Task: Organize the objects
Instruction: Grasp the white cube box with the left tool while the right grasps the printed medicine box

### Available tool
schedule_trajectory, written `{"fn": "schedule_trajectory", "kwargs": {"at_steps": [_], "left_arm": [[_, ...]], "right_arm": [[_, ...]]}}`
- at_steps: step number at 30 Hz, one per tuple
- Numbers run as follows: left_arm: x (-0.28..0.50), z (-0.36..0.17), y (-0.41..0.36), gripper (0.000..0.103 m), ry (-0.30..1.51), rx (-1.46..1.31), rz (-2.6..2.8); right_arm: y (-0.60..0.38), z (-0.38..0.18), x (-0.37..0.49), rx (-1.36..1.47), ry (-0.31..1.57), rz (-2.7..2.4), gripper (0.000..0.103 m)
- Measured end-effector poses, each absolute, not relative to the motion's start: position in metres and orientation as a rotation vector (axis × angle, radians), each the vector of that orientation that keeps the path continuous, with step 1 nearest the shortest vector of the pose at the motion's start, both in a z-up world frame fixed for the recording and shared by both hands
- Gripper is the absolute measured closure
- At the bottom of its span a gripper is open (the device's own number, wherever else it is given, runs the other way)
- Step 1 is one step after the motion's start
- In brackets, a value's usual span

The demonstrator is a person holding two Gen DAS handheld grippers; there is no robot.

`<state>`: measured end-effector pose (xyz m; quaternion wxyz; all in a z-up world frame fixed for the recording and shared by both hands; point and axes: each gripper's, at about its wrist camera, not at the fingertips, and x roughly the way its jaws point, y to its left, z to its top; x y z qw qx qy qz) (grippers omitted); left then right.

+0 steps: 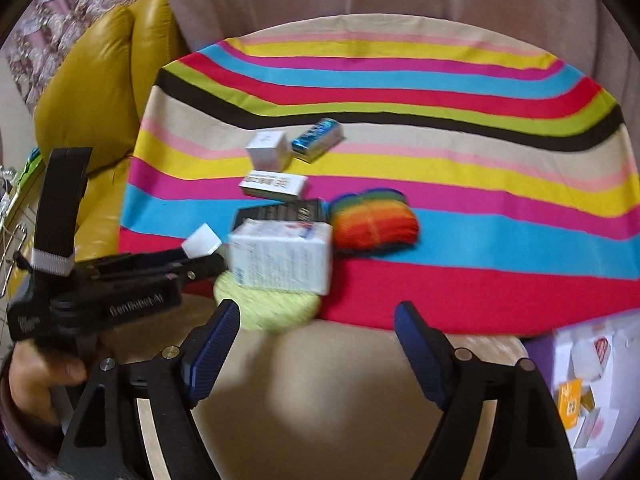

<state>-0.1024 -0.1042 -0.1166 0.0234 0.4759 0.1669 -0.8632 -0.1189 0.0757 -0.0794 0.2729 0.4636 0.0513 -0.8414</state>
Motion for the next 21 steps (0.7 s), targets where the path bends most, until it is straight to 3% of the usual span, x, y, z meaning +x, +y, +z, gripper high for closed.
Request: {"fn": "schedule_trajectory", "kwargs": {"at_steps": [17, 21], "left_arm": [[-0.09, -0.116, -0.134, 0.054, 0.687, 1.311, -2.615], [-0.09, -0.115, -0.131, 0.054, 0.662, 1.305, -2.619]], "right_arm": [[0.02, -0.102, -0.152, 1.323, 0.207, -2.283, 0.021], [0.017, -0.109, -0.157, 1.349, 0.22, -2.28, 0.032]]}}
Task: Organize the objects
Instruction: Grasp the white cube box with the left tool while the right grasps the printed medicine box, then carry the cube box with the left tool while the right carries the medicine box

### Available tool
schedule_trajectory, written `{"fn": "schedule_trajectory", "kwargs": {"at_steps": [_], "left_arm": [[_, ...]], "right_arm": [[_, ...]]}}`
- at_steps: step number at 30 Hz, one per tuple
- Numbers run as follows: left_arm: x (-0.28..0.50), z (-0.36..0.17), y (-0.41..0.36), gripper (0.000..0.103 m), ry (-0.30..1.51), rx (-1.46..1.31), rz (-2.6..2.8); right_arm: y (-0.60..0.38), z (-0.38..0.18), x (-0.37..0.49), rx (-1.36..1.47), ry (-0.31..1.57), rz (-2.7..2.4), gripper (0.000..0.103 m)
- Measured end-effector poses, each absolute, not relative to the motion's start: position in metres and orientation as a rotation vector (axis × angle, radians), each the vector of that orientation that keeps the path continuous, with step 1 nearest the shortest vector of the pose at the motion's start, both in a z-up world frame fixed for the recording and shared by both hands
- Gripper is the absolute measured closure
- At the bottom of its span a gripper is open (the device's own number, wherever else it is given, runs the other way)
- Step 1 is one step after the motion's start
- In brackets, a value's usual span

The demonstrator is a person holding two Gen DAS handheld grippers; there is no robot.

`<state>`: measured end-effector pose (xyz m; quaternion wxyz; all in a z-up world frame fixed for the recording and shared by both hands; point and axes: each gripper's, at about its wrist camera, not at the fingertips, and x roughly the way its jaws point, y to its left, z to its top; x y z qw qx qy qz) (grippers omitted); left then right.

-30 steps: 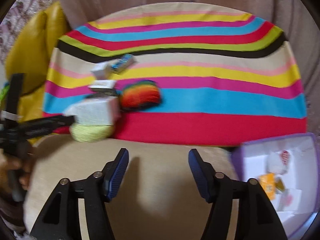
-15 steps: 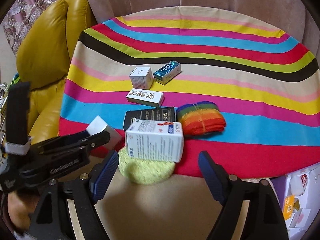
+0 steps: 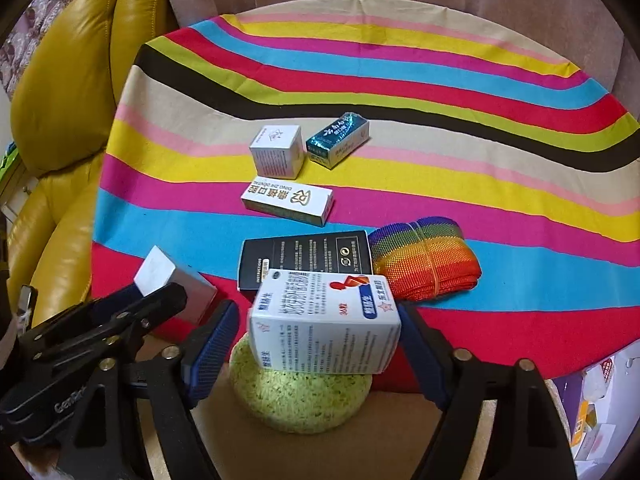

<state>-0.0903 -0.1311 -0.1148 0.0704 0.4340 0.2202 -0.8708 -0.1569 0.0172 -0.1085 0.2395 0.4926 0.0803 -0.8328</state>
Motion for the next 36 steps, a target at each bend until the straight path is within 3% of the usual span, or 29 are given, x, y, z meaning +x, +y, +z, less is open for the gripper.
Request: {"fn": "schedule_trajectory", "kwargs": {"at_steps": [14, 36], "left_arm": [[-0.073, -0.095, -0.108, 0.054, 0.527, 1.21, -2.589], [-0.065, -0.063, 0.037, 0.054, 0.262, 1.168, -2.89]], "right_arm": [[0.059, -0.093, -0.133, 1.224, 0.167, -2.432, 0.034], [0.207, -0.079, -0.078, 1.192, 0.042, -2.707, 0.034]]}}
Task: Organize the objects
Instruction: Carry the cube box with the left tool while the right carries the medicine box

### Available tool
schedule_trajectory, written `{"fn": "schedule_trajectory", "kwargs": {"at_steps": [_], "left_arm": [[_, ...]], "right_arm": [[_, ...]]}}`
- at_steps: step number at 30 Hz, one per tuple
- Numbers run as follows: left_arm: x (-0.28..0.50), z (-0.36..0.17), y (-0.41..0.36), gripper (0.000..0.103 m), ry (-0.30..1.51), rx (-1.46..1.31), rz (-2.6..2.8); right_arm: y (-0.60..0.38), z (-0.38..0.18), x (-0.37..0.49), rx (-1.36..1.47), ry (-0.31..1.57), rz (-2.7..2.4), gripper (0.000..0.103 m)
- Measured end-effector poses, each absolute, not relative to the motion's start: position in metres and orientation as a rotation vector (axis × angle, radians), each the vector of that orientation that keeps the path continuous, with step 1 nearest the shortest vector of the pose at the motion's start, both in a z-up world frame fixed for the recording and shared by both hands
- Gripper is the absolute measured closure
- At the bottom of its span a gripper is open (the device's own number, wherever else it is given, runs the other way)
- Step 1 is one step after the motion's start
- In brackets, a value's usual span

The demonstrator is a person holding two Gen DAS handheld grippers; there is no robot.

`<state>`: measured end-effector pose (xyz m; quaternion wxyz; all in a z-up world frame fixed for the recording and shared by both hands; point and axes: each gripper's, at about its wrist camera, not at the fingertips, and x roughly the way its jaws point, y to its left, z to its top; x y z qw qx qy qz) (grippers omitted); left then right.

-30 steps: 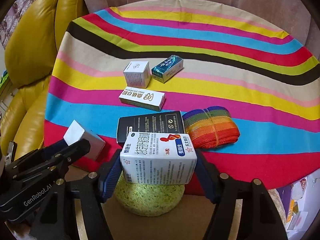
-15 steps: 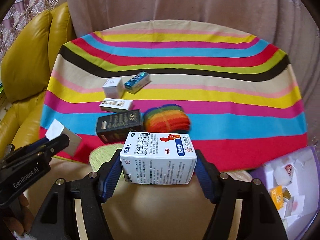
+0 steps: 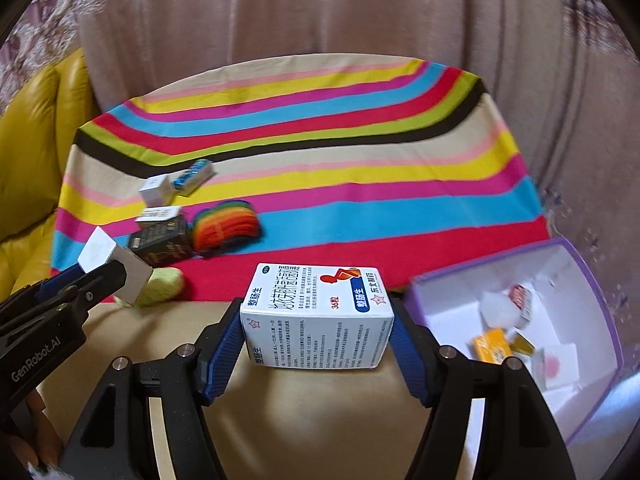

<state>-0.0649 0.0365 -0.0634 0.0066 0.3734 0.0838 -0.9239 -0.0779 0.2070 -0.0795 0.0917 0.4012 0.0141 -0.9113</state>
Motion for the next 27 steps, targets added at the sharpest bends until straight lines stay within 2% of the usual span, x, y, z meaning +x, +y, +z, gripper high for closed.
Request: {"fn": "schedule_trajectory", "kwargs": {"at_steps": [27], "left_arm": [[-0.097, -0.067, 0.199, 0.054, 0.192, 1.492, -3.201]], "right_arm": [[0.383, -0.087, -0.051, 1.439, -0.088, -2.983, 0.033]]}}
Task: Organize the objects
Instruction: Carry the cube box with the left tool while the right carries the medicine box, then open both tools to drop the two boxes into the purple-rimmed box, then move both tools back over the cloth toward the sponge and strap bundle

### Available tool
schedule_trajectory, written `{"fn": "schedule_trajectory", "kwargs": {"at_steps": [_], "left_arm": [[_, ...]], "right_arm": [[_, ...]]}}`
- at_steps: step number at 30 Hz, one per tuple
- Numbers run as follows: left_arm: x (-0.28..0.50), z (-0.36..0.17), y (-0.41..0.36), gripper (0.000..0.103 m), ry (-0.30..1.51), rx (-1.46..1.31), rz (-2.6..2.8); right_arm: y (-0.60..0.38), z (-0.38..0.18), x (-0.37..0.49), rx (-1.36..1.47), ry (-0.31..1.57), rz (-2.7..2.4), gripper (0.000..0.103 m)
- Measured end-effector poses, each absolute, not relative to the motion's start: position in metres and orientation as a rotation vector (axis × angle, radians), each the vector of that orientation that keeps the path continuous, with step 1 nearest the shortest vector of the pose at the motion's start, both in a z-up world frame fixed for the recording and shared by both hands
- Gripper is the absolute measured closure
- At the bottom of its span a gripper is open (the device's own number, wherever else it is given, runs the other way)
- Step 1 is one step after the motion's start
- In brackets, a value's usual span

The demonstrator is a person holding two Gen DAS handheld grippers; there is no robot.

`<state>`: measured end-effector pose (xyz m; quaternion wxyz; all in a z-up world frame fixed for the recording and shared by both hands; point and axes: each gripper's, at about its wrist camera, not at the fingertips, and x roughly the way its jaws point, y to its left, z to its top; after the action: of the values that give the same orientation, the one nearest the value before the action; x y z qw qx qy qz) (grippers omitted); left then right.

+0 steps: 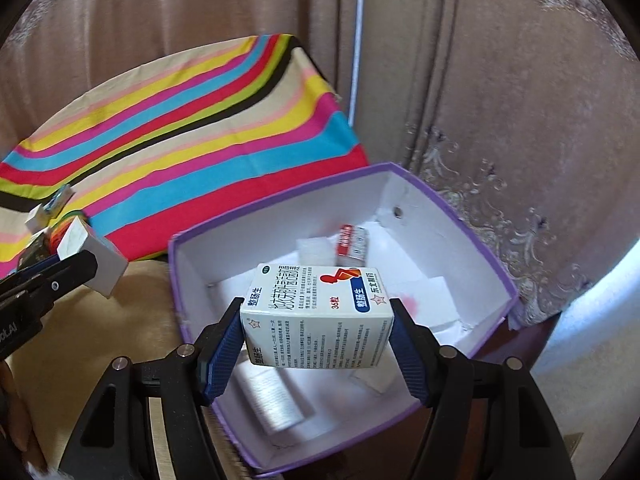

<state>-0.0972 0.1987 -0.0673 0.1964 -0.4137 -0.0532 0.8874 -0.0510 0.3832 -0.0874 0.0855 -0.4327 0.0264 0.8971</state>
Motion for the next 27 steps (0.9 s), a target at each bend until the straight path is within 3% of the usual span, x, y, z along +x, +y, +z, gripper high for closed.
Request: {"fn": "schedule_trajectory", "kwargs": {"at_steps": [12, 16, 27], "left_arm": [[-0.104, -0.072, 0.244, 0.052, -0.089, -1.192, 2.318], [-0.104, -0.072, 0.236, 0.041, -0.128, -1.202, 2.319], [-0.102, -0.073, 0.213, 0.041, -0.204, -1.238, 2.37]], "right_arm": [[0.404, -0.086, -0.051, -1.265, 0.088, 2.595, 0.031], [0.405, -0.088, -0.051, -1.283, 0.108, 2.591, 0.03], [0.389, -0.086, -0.051, -1.314, 0.143, 2.641, 0.028]]}}
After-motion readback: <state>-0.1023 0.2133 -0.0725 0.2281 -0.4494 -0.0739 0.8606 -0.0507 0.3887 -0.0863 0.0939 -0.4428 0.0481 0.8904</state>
